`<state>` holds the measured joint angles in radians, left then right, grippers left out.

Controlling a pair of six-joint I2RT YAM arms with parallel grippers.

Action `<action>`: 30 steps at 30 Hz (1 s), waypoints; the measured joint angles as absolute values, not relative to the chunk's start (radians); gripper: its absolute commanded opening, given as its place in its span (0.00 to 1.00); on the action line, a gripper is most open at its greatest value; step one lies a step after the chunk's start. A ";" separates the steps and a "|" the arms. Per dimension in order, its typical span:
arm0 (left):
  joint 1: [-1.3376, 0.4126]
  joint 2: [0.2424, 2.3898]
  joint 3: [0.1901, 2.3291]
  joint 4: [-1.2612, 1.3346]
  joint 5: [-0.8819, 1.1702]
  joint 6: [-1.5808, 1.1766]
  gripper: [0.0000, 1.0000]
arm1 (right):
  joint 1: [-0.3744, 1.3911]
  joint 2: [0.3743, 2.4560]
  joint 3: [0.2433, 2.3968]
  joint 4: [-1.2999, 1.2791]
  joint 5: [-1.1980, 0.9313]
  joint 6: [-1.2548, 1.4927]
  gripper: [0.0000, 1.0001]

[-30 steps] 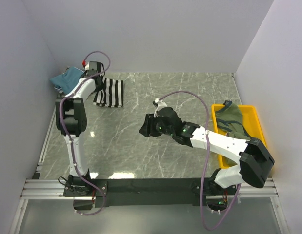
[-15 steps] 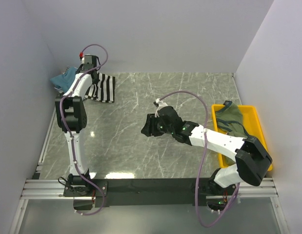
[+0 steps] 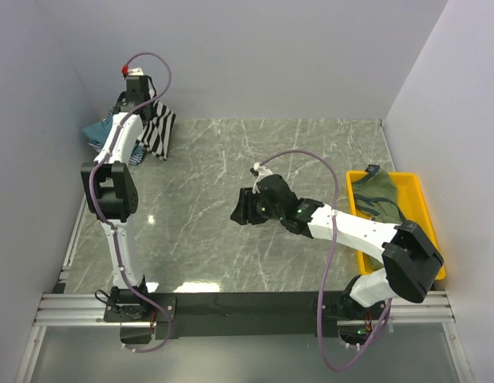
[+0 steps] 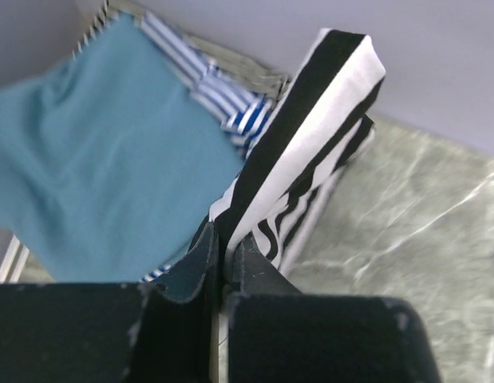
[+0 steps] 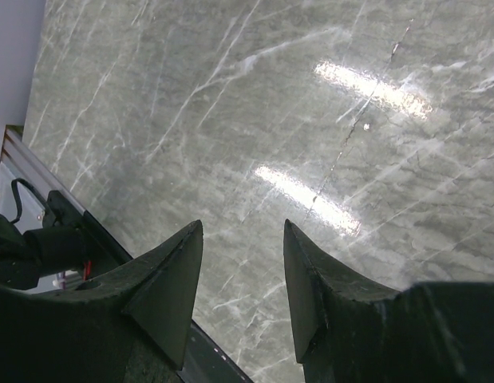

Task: Fold and stack the tank tops
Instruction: Neatly place the folded tank top to the corner

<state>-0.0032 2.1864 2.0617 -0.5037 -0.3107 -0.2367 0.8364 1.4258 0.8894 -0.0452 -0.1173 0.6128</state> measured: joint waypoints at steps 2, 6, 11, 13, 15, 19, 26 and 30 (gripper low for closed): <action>0.000 2.179 2.084 -0.490 -0.301 -0.230 0.00 | 0.836 1.426 0.889 -0.046 -0.117 0.612 0.52; 0.022 2.166 2.101 -0.480 -0.274 -0.231 0.00 | 0.836 1.427 0.889 -0.045 -0.117 0.612 0.52; 0.066 2.166 2.136 -0.484 -0.236 -0.243 0.00 | 0.836 1.431 0.889 -0.045 -0.121 0.612 0.52; 0.088 2.165 2.146 -0.479 -0.220 -0.256 0.00 | 0.836 1.436 0.889 -0.045 -0.124 0.612 0.52; 0.113 2.163 2.146 -0.476 -0.198 -0.275 0.00 | 0.834 1.444 0.889 -0.044 -0.125 0.613 0.52; 0.174 2.162 2.127 -0.461 -0.148 -0.318 0.00 | 0.834 1.462 0.889 -0.045 -0.133 0.612 0.52; 0.293 2.164 1.963 -0.376 -0.113 -0.435 0.27 | 0.833 1.482 0.889 -0.044 -0.147 0.613 0.52; 0.331 2.190 1.938 -0.376 -0.123 -0.492 0.46 | 0.833 1.487 0.888 -0.042 -0.151 0.613 0.52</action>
